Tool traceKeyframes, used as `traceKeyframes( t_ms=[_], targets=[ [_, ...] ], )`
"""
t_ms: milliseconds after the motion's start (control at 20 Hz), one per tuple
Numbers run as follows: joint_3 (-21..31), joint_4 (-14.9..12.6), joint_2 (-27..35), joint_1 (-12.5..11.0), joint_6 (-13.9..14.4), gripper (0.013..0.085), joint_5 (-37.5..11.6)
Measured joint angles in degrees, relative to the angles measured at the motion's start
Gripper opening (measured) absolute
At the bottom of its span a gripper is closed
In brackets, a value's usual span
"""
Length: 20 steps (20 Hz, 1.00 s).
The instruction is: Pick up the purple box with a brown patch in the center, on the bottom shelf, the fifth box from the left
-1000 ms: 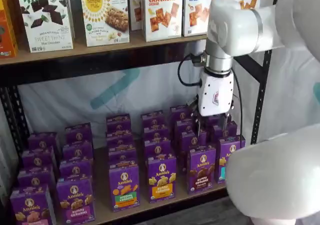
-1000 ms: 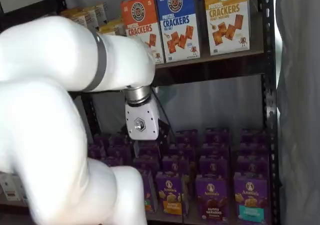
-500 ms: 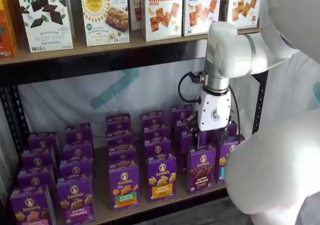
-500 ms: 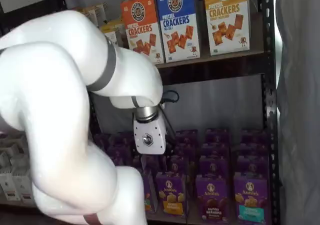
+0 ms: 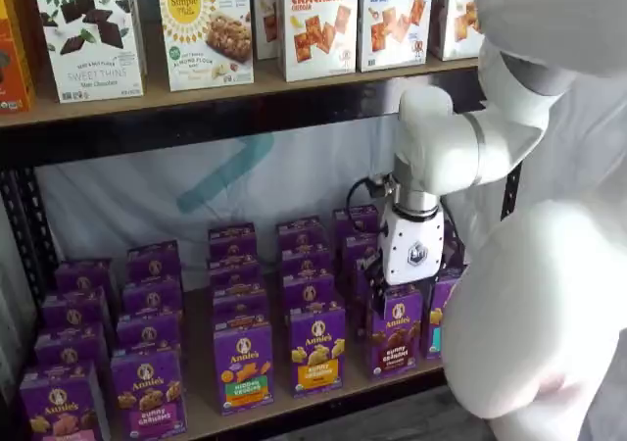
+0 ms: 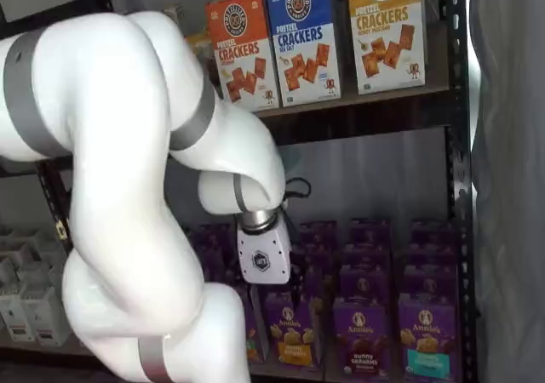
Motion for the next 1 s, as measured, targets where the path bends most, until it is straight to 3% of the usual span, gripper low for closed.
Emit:
traceKeyframes(
  t_ms=[700, 1000],
  targets=[
    [-3.04, -2.45, 22.00, -0.74, 1.29, 0.0850, -18.33],
    [-4.71, -0.98, 28.19, -1.43, -0.87, 0.0850, -23.52]
  ],
)
